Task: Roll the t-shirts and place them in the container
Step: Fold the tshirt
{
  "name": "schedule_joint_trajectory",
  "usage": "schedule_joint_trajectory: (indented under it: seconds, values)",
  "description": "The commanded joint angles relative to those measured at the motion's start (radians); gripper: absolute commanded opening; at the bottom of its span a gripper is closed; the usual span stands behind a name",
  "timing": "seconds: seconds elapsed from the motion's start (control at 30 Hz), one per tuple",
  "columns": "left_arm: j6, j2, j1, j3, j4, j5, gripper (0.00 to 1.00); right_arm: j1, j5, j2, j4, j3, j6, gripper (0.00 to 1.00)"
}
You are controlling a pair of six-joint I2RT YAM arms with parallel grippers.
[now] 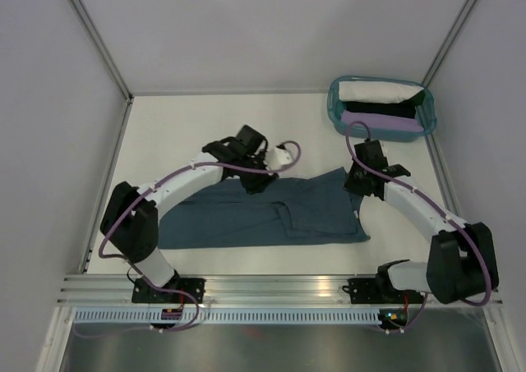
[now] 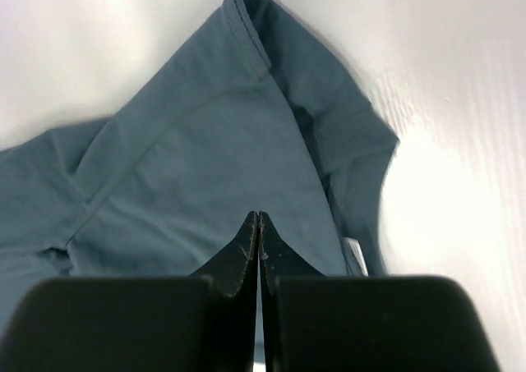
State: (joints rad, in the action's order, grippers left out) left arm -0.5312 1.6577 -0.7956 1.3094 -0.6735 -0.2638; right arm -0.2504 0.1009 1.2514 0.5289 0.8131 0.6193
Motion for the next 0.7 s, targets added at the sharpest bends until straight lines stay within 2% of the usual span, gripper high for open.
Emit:
schedule_joint_trajectory:
  seconds: [0.0,0.03,0.07,0.1,0.17,0.2,0.3,0.43,0.53,0.67]
  values:
    - [0.086,-0.041,0.209,-0.119,-0.035,0.142,0.47,0.002,-0.040,0.147,-0.136,0.052,-0.015,0.00]
    - [0.083,-0.047,0.301,-0.142,-0.020,0.179,0.47,0.002,-0.033,0.182,-0.153,0.064,-0.021,0.00]
    - [0.073,-0.050,0.347,-0.166,0.003,0.228,0.47,0.002,-0.030,0.219,-0.177,0.078,-0.026,0.00]
    - [0.070,-0.052,0.439,-0.211,0.018,0.247,0.47,0.003,-0.027,0.293,-0.190,0.104,-0.032,0.00]
    - [0.062,-0.046,0.528,-0.257,0.054,0.258,0.46,0.002,-0.032,0.367,-0.207,0.144,-0.046,0.00]
    - [0.063,-0.030,0.608,-0.268,0.061,0.259,0.46,0.002,-0.036,0.434,-0.210,0.158,-0.050,0.00]
    - [0.074,0.007,0.714,-0.297,0.075,0.293,0.45,0.002,-0.036,0.541,-0.222,0.202,-0.047,0.00]
    - [0.056,0.008,0.766,-0.392,0.098,0.294,0.44,0.002,-0.044,0.681,-0.199,0.320,-0.055,0.00]
    - [0.039,-0.012,0.785,-0.464,0.103,0.296,0.44,-0.001,-0.078,0.831,-0.169,0.481,-0.075,0.00]
    - [0.022,-0.114,0.786,-0.587,0.077,0.290,0.45,-0.026,-0.069,0.986,-0.072,0.795,-0.104,0.00]
